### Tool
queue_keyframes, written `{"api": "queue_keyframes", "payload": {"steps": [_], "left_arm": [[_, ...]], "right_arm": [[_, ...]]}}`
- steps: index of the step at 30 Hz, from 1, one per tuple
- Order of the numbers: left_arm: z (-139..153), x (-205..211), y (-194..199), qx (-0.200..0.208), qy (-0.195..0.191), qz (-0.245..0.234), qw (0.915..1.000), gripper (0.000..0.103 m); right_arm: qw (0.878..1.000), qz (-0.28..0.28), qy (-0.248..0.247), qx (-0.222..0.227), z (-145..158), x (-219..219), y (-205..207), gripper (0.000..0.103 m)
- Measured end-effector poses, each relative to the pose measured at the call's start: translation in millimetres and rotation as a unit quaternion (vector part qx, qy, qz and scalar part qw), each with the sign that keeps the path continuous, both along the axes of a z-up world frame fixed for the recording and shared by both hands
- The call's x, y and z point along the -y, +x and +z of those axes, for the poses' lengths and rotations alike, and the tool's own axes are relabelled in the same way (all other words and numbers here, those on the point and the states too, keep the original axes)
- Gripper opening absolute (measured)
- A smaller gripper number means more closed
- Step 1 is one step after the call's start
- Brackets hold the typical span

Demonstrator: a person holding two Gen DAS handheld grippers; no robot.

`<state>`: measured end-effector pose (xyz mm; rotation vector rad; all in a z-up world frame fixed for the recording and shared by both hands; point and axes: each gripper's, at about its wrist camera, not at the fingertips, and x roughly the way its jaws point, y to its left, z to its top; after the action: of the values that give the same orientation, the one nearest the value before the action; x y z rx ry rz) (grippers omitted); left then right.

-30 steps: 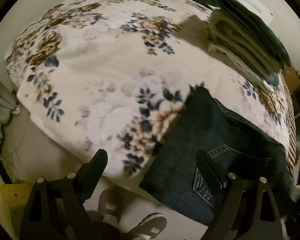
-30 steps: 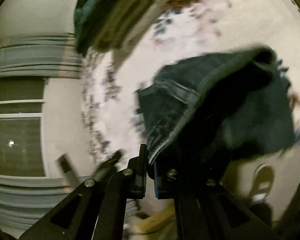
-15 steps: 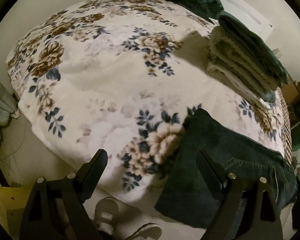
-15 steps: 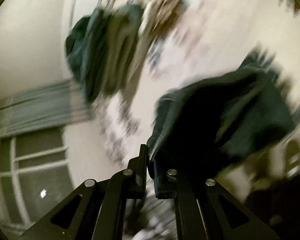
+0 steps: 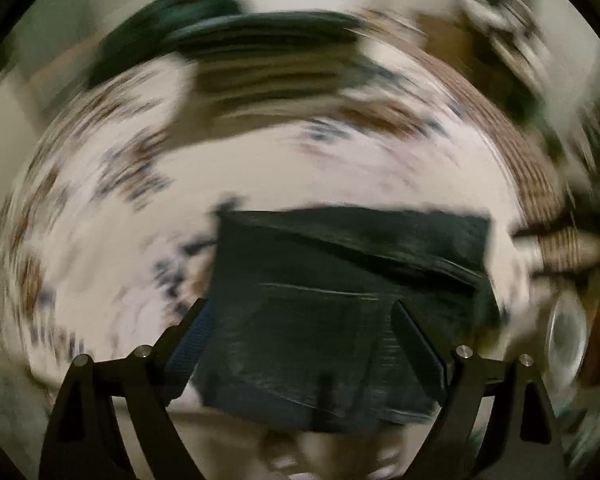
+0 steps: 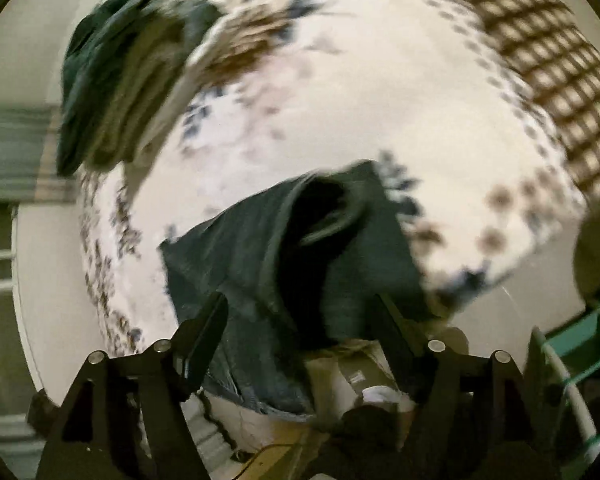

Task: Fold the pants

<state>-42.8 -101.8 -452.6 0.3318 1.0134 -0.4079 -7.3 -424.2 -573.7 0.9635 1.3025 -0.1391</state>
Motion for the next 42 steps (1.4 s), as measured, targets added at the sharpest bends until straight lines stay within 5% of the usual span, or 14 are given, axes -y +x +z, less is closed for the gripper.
{"api": "queue_keyframes", "payload": {"steps": [2,8,12,13,14,15,18,23,28,33,38,42], "left_arm": [[-14.0,35.0,-11.2,-0.012,0.037,-0.059,0.9975,0.090],[-44.2,120.8,-20.6,-0.024,0.092,-0.131,0.9868,0.090],[-66.5,155.6,-32.5,0.032,0.167,-0.165,0.9715,0.090],[-72.0,158.3,-29.7,0.045,0.186,-0.163,0.9678,0.083],[-76.4,155.5,-21.3,0.047,0.191,-0.154,0.9683,0.048],[-75.0,150.2,-13.1,0.045,0.190,-0.140,0.9707,0.031],[-50.1,116.9,10.7,0.021,0.107,-0.117,0.9871,0.010],[22.2,26.9,40.2,0.064,0.031,-0.042,0.9966,0.011],[47.9,-102.9,80.4,0.041,-0.033,0.091,0.9945,0.010],[15.7,-235.1,114.4,-0.004,-0.091,0.234,0.9679,0.010],[-48.1,-330.9,127.3,-0.034,-0.081,0.336,0.9376,0.010],[-97.1,-390.4,130.1,-0.116,-0.192,0.370,0.9017,0.014]], "right_arm": [[1.000,-0.018,-0.002,-0.007,-6.1,18.1,-18.8,0.076],[0.998,-0.050,-0.042,-0.016,-19.0,50.1,-45.1,0.076],[0.996,-0.076,-0.046,-0.020,-21.6,72.3,-66.6,0.076],[0.995,-0.081,-0.048,-0.022,-21.9,76.5,-71.1,0.076],[0.995,-0.086,-0.048,-0.025,-23.6,81.4,-75.7,0.076],[0.994,-0.092,-0.047,-0.028,-24.9,85.6,-80.4,0.076],[0.993,-0.104,-0.042,-0.029,-26.0,91.9,-90.3,0.076],[0.994,-0.100,-0.038,-0.029,-27.3,81.3,-88.4,0.076],[0.996,-0.080,-0.028,-0.020,-23.0,52.8,-66.1,0.076],[0.999,-0.033,-0.029,-0.009,-18.2,-1.5,-22.0,0.076],[1.000,0.016,-0.025,-0.003,-16.2,-64.0,23.7,0.076],[0.998,0.065,-0.018,-0.003,-16.1,-118.5,55.5,0.076]]}}
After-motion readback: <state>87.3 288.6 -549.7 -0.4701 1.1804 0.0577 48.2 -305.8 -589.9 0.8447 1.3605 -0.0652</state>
